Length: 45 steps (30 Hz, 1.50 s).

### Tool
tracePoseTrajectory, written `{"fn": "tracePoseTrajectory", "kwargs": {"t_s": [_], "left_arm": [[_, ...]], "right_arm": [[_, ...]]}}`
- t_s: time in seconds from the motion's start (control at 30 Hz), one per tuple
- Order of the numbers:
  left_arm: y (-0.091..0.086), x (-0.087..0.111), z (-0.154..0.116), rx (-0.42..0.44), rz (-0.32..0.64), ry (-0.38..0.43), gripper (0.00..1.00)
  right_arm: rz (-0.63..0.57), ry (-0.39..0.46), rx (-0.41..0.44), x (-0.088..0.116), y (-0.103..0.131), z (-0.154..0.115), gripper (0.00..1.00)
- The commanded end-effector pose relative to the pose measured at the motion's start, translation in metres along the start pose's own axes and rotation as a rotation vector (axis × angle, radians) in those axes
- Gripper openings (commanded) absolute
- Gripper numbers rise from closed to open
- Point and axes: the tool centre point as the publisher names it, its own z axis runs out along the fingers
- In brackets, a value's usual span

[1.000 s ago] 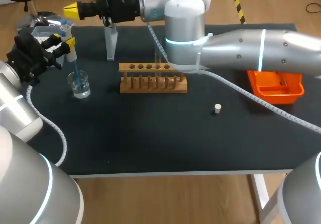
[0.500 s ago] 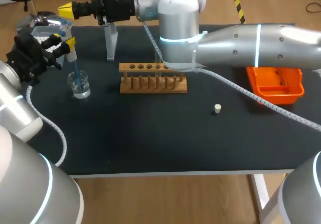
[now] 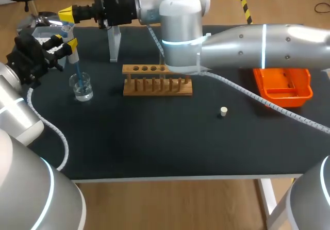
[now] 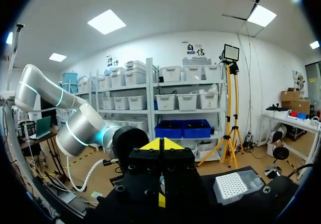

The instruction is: Invert the test tube, pick up the pipette, mount the tip to pipette, aspirate from beaker and dispense into the tube, eject the tip, return the pipette, and cap with the stopper.

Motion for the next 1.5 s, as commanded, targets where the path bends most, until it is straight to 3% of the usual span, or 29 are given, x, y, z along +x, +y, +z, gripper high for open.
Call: {"fn": "tracePoseTrajectory", "kwargs": {"t_s": [0.03, 1.5], "left_arm": [[0.0, 0.001, 0.001, 0.001, 0.001, -0.004, 0.0], [0.0, 0.001, 0.001, 0.001, 0.001, -0.004, 0.0]], "right_arm": [[-0.003, -0.003, 0.002, -0.001, -0.001, 0.002, 0.0], [-0.006, -0.016, 0.015, -0.005, -0.022, 0.007, 0.0]]}}
